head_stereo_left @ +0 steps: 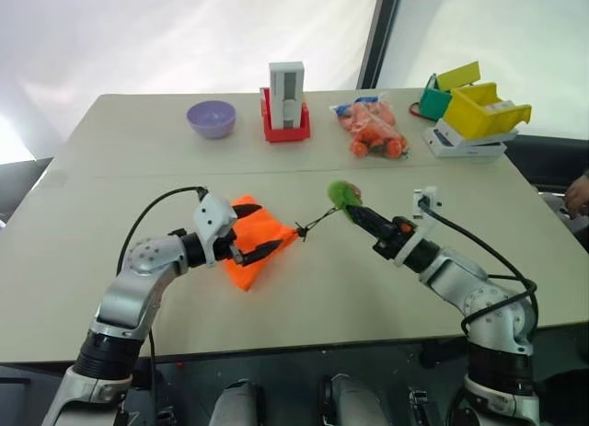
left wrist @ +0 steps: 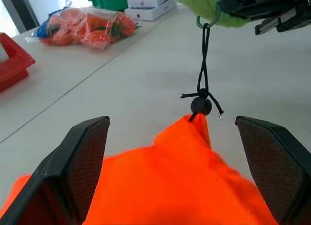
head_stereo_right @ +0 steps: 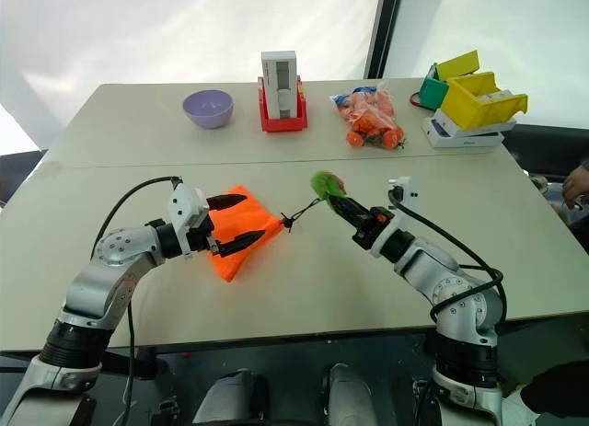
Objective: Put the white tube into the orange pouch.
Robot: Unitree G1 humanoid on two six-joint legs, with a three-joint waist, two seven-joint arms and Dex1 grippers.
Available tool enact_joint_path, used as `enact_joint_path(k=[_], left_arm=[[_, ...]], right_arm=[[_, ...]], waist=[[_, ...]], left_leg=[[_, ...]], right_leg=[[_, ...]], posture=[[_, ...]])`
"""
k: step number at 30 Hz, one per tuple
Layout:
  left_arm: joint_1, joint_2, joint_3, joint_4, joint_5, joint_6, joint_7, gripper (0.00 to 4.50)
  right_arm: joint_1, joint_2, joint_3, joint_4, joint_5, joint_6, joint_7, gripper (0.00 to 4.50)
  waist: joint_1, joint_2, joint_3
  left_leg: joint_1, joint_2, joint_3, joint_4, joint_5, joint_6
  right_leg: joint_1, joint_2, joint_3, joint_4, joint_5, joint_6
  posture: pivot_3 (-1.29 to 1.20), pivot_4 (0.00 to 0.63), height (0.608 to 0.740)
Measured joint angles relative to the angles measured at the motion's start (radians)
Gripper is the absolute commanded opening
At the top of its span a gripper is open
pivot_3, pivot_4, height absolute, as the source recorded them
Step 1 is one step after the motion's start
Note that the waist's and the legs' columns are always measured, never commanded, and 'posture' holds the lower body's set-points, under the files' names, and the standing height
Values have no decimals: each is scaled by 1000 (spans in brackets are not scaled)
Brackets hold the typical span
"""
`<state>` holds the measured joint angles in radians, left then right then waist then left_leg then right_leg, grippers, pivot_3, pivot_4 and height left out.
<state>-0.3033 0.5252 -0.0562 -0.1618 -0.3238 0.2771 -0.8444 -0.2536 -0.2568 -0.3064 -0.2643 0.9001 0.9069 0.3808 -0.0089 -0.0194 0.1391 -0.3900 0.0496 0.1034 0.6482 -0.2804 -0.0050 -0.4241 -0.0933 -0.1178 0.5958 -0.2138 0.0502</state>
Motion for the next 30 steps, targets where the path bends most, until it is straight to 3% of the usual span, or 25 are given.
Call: enact_joint_path(k=[11, 17, 25, 30], left_arm=[[-1, -29, -57, -34, 92, -63, 44, 4431], [-4, -38, -234, -56, 326, -201, 98, 4431], [-2, -89, -310, -28, 628, -292, 321, 4431], [23, -139, -332, -7, 738, -317, 433, 4431]], right_arm=[[40, 18, -16, 2, 73, 1, -64, 0], [38, 33, -23, 2, 148, 2, -98, 0], [39, 29, -32, 2, 217, 2, -134, 0], [39, 21, -28, -10, 250, 3, -143, 0]], waist=[[0, 0, 0], [1, 0, 0], [2, 1, 0], [2, 1, 0]], left_leg=[[0, 0, 0, 0, 0, 0], [0, 0, 0, 0, 0, 0], [0, 0, 0, 0, 0, 0], [0, 0, 0, 0, 0, 1]], right_leg=[[0, 0, 0, 0, 0, 0], [0, 0, 0, 0, 0, 0], [0, 0, 0, 0, 0, 0], [0, -1, 0, 0, 0, 0]], posture=[[0, 150, 740], [0, 150, 740], [0, 150, 740], [0, 150, 740]])
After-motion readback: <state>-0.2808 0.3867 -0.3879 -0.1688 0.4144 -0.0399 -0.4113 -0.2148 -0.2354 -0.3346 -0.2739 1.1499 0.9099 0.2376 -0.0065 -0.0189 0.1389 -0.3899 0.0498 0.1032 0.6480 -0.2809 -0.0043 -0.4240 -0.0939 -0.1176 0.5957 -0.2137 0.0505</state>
